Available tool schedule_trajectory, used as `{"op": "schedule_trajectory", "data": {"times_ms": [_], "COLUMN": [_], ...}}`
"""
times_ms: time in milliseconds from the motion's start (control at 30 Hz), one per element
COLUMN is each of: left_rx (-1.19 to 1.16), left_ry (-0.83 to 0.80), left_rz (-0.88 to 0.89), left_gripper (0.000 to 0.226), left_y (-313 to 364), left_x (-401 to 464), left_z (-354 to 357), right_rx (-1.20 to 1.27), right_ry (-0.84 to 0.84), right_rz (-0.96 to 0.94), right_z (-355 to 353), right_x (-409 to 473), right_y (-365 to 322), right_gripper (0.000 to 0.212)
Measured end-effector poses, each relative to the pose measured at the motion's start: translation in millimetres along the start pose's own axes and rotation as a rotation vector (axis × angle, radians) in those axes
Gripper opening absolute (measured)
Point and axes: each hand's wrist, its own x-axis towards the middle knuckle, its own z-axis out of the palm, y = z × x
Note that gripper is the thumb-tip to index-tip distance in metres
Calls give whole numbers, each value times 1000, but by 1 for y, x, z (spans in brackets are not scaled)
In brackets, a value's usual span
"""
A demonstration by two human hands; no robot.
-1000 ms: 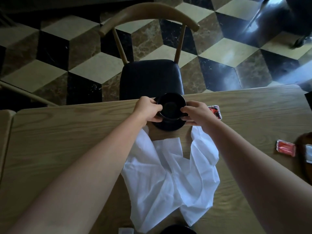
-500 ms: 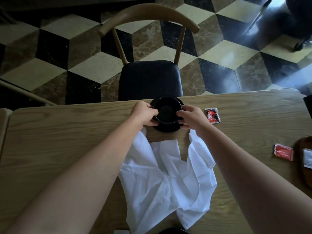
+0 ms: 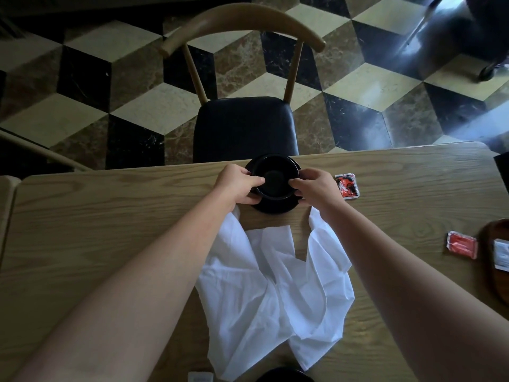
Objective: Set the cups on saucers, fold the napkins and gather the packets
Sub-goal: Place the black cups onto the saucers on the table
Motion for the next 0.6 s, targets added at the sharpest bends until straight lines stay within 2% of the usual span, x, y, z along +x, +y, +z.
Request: {"op": "schedule_trajectory", "data": {"times_ms": [167, 300, 367, 467, 533, 600], "left_rx": [24, 61, 126, 230, 196, 76], "left_ry": [-8, 13, 98, 292, 310, 258], "left_rz": [6, 18, 64, 232, 301, 281], "left_gripper": [29, 30, 34, 29, 19, 11], "left_y": [1, 3, -1, -18, -36, -58], "left_x": [-1, -5, -13, -43, -75, -107], "left_z": [1, -1, -3, -1, 8, 22], "right_rx": [18, 16, 2, -55, -71, -103], "right_ry": [-8, -19, 28, 177, 242, 263], "right_rz": [9, -3, -39, -137, -173, -173], "right_z": [0, -1, -4, -10, -14, -15], "right_x": [2, 1, -5, -34, -60, -84], "right_y": [2, 1, 2, 9, 18, 30], "right_gripper": [18, 29, 41, 53, 49, 38]}}
